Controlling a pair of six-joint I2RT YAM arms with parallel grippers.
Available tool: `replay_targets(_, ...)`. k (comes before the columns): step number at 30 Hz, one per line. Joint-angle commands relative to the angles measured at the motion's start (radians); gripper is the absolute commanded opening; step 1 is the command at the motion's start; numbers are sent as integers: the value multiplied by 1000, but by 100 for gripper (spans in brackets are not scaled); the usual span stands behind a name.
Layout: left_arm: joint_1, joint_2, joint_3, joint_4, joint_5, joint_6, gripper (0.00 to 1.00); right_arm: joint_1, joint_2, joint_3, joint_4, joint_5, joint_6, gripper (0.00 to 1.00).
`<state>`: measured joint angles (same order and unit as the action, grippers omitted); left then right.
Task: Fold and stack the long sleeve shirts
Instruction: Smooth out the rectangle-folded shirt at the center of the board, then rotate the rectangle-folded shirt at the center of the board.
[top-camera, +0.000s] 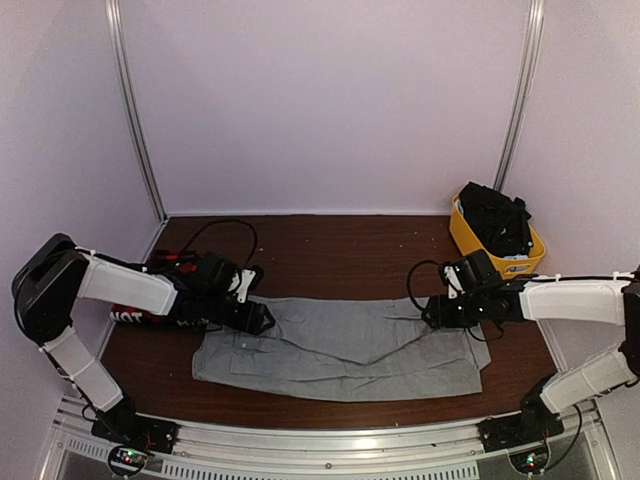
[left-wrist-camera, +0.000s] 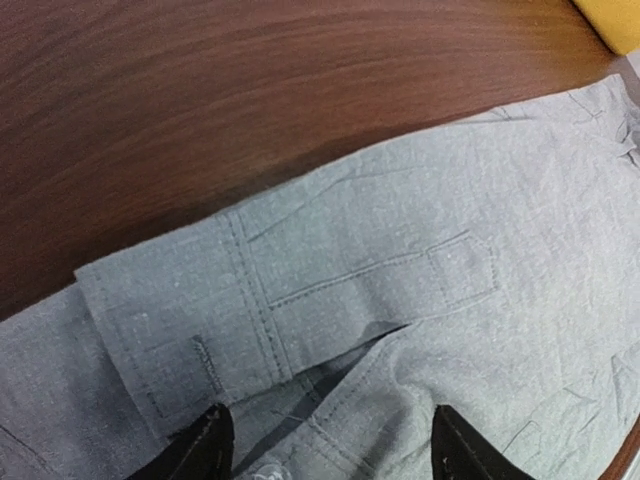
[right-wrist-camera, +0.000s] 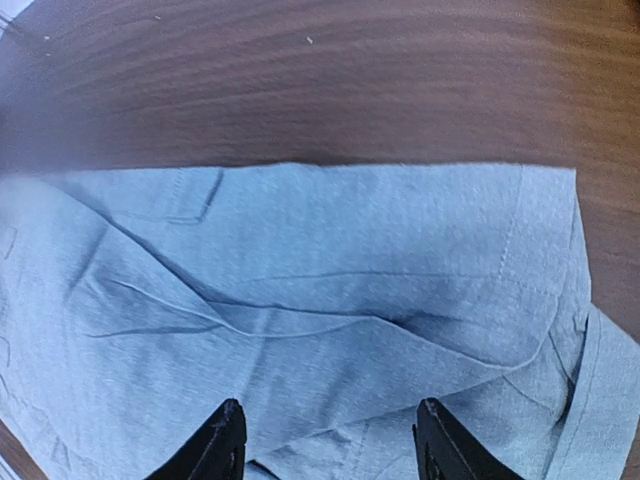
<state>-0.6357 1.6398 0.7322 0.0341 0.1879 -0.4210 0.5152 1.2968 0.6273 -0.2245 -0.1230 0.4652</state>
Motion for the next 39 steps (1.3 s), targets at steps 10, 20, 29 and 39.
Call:
replay_targets(10,4,-312,-44,-13,-171,-10,87,-10,241,64,7,104,-7,58)
replay_targets(20,5,-415,-56,-56,-190,-1,98,-11,624,498,-68,276,-284,59)
replay_targets(29,5,-210,-22,-73,-5,-34,96,-21,968,1046,-126,336,-439,58)
replay_targets(39,-2,-139,-71,-79,53,-29,90,-21,798,989,-99,327,-442,60)
